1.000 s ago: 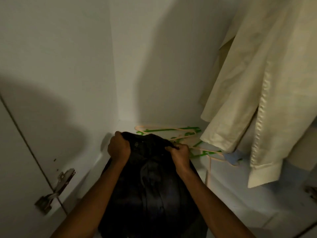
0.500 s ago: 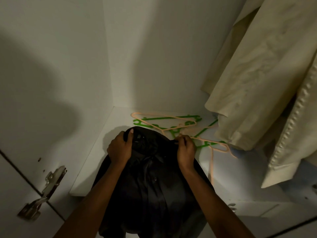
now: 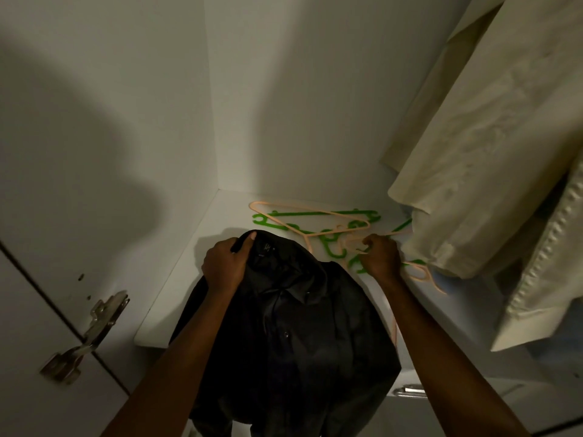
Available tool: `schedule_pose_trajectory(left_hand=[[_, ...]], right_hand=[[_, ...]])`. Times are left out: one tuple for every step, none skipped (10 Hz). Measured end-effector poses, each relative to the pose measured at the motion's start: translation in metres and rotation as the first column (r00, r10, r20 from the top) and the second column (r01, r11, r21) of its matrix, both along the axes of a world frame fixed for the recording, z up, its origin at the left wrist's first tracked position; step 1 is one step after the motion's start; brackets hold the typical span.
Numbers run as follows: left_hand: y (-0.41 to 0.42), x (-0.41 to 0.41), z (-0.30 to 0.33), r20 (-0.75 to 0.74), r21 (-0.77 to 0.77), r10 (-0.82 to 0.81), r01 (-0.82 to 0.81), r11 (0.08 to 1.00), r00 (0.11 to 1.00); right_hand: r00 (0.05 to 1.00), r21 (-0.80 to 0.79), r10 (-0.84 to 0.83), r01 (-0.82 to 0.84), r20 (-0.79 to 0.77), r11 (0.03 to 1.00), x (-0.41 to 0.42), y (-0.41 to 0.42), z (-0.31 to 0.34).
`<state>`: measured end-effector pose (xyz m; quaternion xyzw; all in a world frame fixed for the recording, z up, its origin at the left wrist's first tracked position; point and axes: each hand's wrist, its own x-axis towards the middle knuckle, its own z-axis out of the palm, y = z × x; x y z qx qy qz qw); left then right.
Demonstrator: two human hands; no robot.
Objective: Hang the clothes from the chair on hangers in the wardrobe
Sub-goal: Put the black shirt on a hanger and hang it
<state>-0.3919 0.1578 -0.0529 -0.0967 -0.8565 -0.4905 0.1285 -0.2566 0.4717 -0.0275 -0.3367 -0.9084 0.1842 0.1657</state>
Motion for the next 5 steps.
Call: schedule_pose_trajectory(left_hand=[[-0.001, -0.001, -0.002, -0.004, -0.008, -0.005, 0.005, 1.000, 1.000], [-0.001, -0.001, -0.002, 0.000, -0.012, 0.001, -0.001, 1.000, 1.000], [0.000, -0.001, 0.000, 0.000, -0.012, 0.015, -0.015, 1.000, 1.000], [0.000, -0.001, 0.001, 0.002, -0.018, 0.022, -0.022, 1.000, 1.000], [0.002, -0.002, 0.000, 0.002, -0.025, 0.021, -0.021, 0.999, 1.000]], right_hand=[[0.996, 0.108, 0.019, -0.028, 0.085, 0.994, 0.003, 0.010, -0.005], [0.999, 0.024, -0.034, 0.033, 0.031, 0.999, 0.005, 0.014, -0.009], [0.998, -0.054, -0.001, -0.002, -0.059, 0.999, 0.008, 0.022, -0.003], [0.962, 0.100, 0.164, -0.145, -0.217, 0.984, 0.002, 0.020, 0.017], [0.869, 0.389, 0.408, -0.287, -0.279, 0.875, -0.002, -0.001, 0.032]])
